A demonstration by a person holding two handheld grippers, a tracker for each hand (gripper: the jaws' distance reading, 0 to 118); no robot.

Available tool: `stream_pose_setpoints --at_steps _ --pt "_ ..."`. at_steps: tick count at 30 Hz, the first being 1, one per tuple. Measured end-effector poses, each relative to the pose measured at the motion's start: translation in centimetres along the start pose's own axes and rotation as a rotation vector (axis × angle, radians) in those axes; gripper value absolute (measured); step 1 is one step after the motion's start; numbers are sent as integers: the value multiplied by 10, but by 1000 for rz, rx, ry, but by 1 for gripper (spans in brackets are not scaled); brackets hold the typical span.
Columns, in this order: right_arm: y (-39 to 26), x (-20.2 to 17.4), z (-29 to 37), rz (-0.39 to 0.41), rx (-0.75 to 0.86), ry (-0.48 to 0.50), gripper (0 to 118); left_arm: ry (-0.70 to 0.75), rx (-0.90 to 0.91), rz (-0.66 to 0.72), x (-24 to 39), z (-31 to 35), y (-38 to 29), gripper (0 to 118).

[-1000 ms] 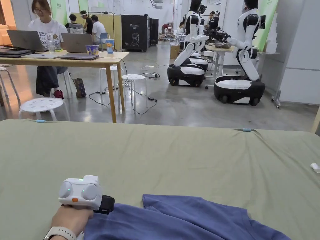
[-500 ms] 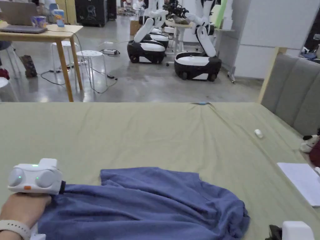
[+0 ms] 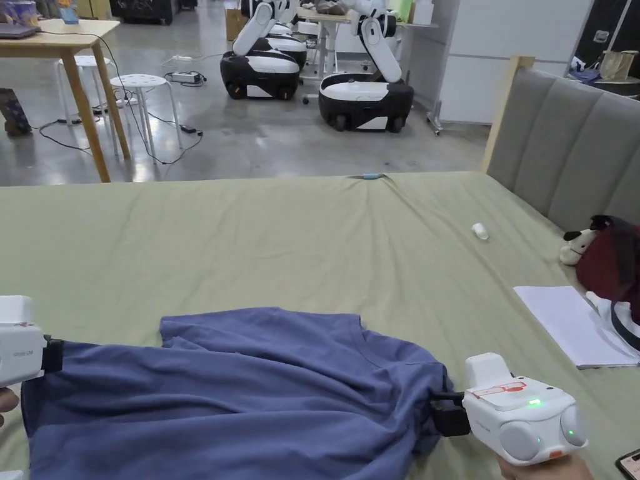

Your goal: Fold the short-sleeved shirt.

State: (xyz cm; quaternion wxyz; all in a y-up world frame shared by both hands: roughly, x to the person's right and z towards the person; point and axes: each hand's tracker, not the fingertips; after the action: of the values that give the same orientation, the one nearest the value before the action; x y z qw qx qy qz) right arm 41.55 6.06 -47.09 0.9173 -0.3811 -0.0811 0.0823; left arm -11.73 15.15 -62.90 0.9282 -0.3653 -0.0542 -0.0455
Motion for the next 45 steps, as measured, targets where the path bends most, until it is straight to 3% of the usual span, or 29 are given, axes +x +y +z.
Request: stream_pose_setpoints --at_steps 3,4,5,6,7,8,9,11,17,23,28,32,40,45 --pt "2 -10 -13 59 -31 9 99 7 0 -12 -1 -6 4 0" --pt "4 -12 -13 63 -33 24 86 9 -1 -16 -1 -7 4 0" --pt "4 -12 -10 73 -16 71 65 8 -2 -17 0 -9 5 0" --pt "4 -10 -7 60 -19 140 37 7 -2 -17 1 -10 5 0" --pt "5 -8 -3 11 -50 234 23 4 -3 -17 1 -11 5 0" --pt "4 -10 -1 -13 -56 194 9 2 -5 -17 2 -11 4 0" --pt "5 -9 1 -1 -54 168 4 1 -9 -20 3 -12 3 0" --pt "4 1 -2 -100 -87 210 4 7 -15 -29 3 -12 1 0" --pt "29 2 57 -97 67 112 4 88 69 -134 -6 19 5 0" --pt "88 -8 119 -41 264 -24 3 199 237 -248 -19 79 28 0" --pt "147 -18 159 -8 395 -85 3 246 328 -237 -45 125 60 0" --pt "200 -19 196 -49 493 -112 3 258 389 -210 -67 159 88 0" --pt "304 -17 241 -77 626 -227 3 274 478 -88 -119 184 154 0" --pt "357 -16 240 -80 660 -299 3 331 491 -104 -128 177 194 0"
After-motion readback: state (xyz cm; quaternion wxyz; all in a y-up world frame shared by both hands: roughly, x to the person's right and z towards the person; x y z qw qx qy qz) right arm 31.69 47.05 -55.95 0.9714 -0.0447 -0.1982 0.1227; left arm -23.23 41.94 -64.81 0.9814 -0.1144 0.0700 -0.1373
